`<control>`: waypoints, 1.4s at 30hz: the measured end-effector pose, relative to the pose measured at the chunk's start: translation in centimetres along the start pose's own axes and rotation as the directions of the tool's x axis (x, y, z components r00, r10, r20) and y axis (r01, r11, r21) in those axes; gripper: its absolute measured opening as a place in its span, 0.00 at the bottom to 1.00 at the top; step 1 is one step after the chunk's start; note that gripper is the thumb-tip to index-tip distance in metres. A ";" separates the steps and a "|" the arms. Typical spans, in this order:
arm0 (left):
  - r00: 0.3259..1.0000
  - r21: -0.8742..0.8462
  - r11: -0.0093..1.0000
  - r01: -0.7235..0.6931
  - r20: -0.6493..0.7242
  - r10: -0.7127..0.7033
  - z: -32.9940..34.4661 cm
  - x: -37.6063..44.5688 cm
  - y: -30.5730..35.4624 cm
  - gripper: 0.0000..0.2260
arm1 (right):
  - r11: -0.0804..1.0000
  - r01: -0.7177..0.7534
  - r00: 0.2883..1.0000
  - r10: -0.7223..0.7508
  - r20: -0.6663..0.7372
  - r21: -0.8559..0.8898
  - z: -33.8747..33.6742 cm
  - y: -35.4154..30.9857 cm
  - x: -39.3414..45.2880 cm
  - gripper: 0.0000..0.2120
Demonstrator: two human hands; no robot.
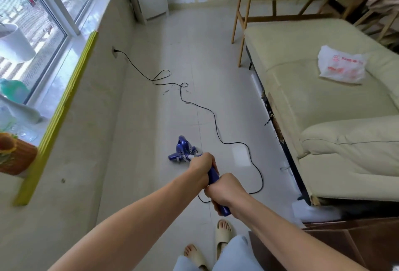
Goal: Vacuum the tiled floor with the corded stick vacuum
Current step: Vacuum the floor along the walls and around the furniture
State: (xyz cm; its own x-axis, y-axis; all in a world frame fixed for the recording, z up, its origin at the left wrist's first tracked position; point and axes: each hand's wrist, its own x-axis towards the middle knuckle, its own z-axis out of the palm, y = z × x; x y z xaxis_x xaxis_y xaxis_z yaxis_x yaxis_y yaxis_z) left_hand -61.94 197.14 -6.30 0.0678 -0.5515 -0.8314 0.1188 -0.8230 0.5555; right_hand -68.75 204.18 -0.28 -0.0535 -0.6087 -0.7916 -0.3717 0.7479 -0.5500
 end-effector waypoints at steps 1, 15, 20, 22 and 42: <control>1.000 0.002 1.000 0.009 0.004 -0.009 0.0 -0.6 -0.5 0.10 | 1.000 -0.006 1.000 0.006 -0.003 -0.002 0.1 0.5 -0.3 0.06; 0.996 0.084 0.993 0.080 0.034 -0.083 -1.2 0.7 -1.1 0.08 | 0.985 -0.137 0.991 0.137 0.010 0.106 2.8 1.3 2.8 0.07; 0.997 0.153 0.985 0.080 0.004 -0.082 -2.0 1.6 -0.7 0.08 | 0.985 -0.146 0.988 0.141 0.059 0.088 3.5 0.3 3.6 0.07; 0.994 0.144 0.984 0.108 0.019 -0.112 -2.1 1.5 -0.7 0.06 | 0.982 -0.169 0.983 0.161 0.084 0.088 3.3 0.6 3.7 0.11; 0.976 0.060 0.980 0.189 0.094 -0.194 -4.2 2.6 1.3 0.11 | 0.983 -0.170 0.971 0.155 0.182 0.066 3.1 -2.1 4.2 0.09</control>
State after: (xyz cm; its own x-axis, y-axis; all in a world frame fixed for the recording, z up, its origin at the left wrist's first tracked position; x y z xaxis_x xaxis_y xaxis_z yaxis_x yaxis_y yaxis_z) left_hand -57.49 195.18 -7.73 -0.0502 -0.3918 -0.9187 0.0701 -0.9190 0.3881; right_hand -65.34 200.90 -3.29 0.0591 -0.4267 -0.9025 -0.2956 0.8560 -0.4241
